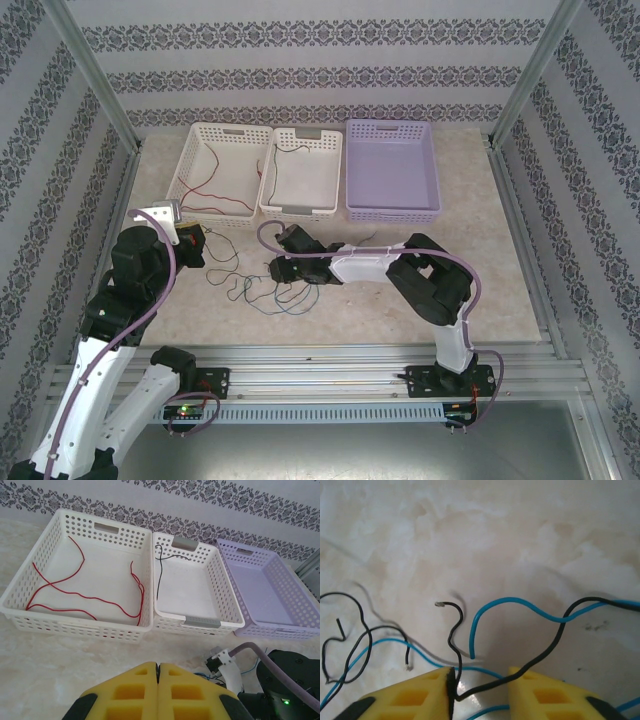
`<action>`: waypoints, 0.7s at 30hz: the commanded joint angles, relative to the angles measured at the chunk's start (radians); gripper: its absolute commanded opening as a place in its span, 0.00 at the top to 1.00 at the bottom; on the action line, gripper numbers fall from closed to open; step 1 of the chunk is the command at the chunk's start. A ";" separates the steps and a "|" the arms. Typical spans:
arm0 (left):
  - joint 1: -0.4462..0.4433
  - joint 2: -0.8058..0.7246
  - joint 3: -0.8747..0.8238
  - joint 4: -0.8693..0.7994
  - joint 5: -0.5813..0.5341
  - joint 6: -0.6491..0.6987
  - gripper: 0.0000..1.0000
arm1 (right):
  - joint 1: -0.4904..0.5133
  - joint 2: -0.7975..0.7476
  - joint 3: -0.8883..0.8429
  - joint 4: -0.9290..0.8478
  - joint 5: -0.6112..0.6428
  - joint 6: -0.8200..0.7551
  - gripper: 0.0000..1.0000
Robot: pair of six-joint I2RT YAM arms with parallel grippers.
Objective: Untangle the cables
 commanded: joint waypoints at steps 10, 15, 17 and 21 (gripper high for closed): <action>0.006 -0.013 -0.006 -0.004 -0.019 0.025 1.00 | -0.005 -0.118 -0.059 -0.001 0.173 -0.051 1.00; 0.007 -0.010 -0.004 -0.008 -0.028 0.025 1.00 | -0.040 -0.320 -0.148 -0.057 0.217 -0.113 1.00; 0.006 -0.007 -0.004 -0.008 -0.029 0.023 1.00 | -0.058 -0.414 -0.161 -0.112 0.237 -0.147 1.00; 0.007 -0.001 -0.001 -0.015 -0.037 0.023 1.00 | -0.097 -0.589 -0.157 -0.238 0.275 -0.211 1.00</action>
